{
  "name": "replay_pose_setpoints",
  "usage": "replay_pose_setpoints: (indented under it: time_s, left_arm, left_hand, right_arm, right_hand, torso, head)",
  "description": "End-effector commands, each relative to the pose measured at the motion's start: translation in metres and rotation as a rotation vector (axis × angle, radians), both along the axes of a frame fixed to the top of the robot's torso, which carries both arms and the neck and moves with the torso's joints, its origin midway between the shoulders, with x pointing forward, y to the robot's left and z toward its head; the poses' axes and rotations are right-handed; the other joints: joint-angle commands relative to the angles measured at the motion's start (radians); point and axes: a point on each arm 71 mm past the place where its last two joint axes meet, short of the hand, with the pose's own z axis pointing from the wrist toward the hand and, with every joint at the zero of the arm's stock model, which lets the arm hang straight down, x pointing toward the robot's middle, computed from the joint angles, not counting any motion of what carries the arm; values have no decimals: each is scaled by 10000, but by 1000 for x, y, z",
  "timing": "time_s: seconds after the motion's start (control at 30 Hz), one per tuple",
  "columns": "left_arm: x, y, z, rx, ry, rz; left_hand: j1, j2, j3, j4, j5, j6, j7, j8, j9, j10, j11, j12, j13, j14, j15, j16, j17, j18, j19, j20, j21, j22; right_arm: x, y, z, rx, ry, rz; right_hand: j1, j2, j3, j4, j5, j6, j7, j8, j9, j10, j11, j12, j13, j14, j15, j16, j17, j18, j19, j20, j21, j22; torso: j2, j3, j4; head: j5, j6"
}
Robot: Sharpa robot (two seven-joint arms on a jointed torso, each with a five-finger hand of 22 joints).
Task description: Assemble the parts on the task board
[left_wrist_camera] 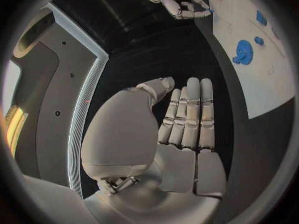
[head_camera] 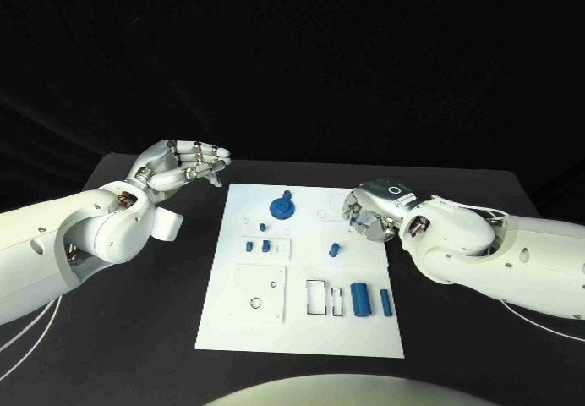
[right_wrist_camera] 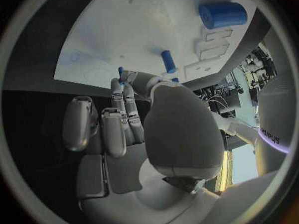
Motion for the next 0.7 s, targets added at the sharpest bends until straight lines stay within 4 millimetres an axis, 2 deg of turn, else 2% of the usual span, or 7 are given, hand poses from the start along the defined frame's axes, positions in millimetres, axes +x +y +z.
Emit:
replay_pose_setpoints:
  time_s: [0.03,0.3,0.57,0.7]
  left_arm:
    - [0,-3,1,-98,-8,-191]
    - [0,-3,0,-103,-4,-211]
    - [1,-5,0,-116,-3,-249]
    - [2,-7,0,-122,2,-271]
  left_hand:
    - [0,97,3,-73,43,59,11,-19,-11,-33,47,15,-12,3,-35,-59,-12,120,-42,-57,44,10]
    - [0,97,3,-73,43,59,11,-19,-11,-33,47,15,-12,3,-35,-59,-12,120,-42,-57,44,10]
    - [4,99,6,-86,46,57,13,-21,-14,-49,50,10,-17,-2,-33,-76,-18,119,-52,-56,45,13]
    - [4,99,6,-86,46,57,13,-21,-14,-49,50,10,-17,-2,-33,-76,-18,119,-52,-56,45,13]
  right_arm:
    - [-3,2,4,225,93,-41]
    - [-17,26,15,875,120,611]
    - [-30,61,19,1336,201,1542]
    - [-35,80,18,1511,294,2011]
  right_hand:
    - [134,210,284,-233,22,90,-7,48,11,531,-449,70,425,518,-90,58,8,-60,70,-22,48,1391]
    - [124,208,287,-232,22,94,-7,49,12,532,-450,69,427,518,-91,60,11,-60,71,-21,53,1394]
    - [107,211,298,-229,22,95,-6,48,13,530,-450,64,431,514,-91,51,-13,-50,50,-21,7,1380]
    - [104,213,302,-229,23,94,-6,46,13,528,-449,62,432,515,-91,52,-11,-47,43,-22,-7,1376]
  torso:
    - [-1,-2,-2]
    - [4,0,6]
    - [7,-13,20]
    - [2,-20,2]
  head:
    - [14,6]
    - [91,22]
    - [407,-20]
    - [576,-38]
